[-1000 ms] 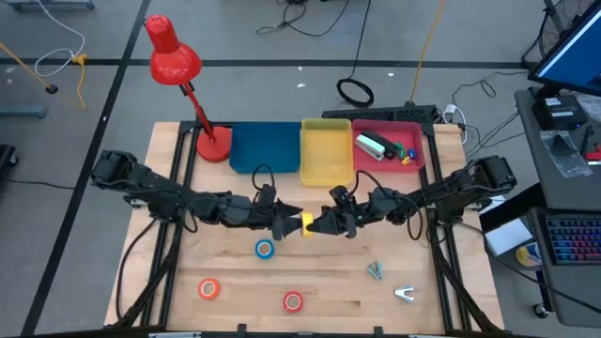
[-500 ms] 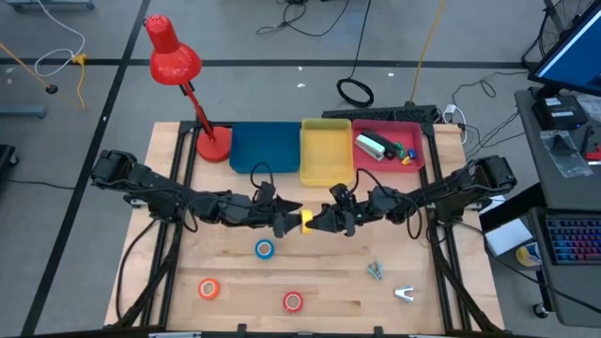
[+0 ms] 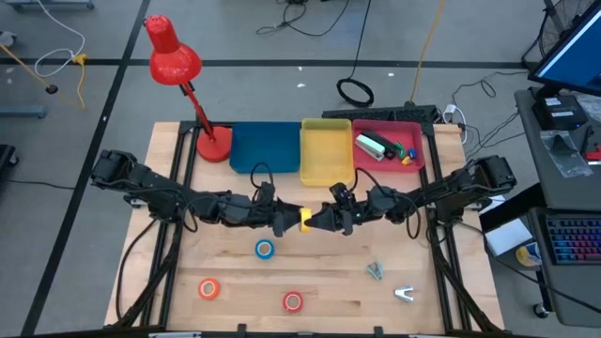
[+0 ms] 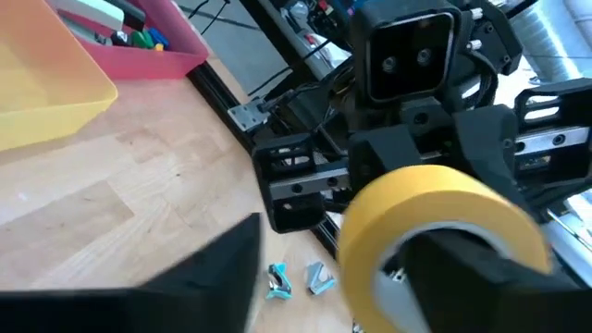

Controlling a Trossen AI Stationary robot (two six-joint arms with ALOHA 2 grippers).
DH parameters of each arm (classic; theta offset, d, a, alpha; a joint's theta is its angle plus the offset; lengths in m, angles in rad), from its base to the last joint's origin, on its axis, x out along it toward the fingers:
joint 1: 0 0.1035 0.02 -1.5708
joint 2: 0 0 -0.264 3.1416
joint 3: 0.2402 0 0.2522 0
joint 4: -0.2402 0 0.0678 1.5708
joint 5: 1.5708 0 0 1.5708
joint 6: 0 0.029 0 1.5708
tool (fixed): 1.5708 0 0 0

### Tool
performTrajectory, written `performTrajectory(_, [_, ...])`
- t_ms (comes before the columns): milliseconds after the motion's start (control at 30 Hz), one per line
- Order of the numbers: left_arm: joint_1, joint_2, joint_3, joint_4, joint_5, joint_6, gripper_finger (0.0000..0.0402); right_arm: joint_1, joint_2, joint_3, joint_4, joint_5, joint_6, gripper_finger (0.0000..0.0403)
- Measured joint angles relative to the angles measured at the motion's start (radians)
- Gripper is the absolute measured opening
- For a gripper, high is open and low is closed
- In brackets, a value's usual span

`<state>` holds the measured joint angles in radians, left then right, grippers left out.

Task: Pick and place Stapler, Stapler remover, tape
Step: Put the yellow tape into the blue bin

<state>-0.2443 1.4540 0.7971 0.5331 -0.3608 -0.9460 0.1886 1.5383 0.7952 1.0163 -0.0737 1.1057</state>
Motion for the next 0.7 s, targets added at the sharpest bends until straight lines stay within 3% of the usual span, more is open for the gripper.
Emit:
performTrajectory(200, [0.000,0.000,0.000,-0.002,0.029,0.042,0.0070,0.000,0.000,0.000,-0.035,0.018,0.005,0.0029])
performTrajectory(267, [0.000,0.000,0.000,-0.008,0.035,0.065,0.0032,0.001,0.000,0.000,-0.047,0.035,0.006,0.0029])
performTrajectory(333, [0.000,0.000,0.000,-0.012,0.044,0.076,0.0032,0.002,0.000,0.000,-0.056,0.042,-0.016,0.0043])
performTrajectory(433, [0.008,-0.013,0.000,-0.067,0.068,0.066,0.0032,0.002,0.000,0.000,-0.067,0.038,-0.028,0.0095])
performTrajectory(600, [0.024,-0.098,0.000,-0.325,0.087,0.056,0.0032,0.001,0.001,-0.001,-0.138,0.044,-0.022,0.0177])
performTrajectory(700, [0.047,-0.171,0.000,-0.465,0.022,0.081,0.0032,0.002,0.001,-0.002,-0.151,0.042,-0.021,0.0206])
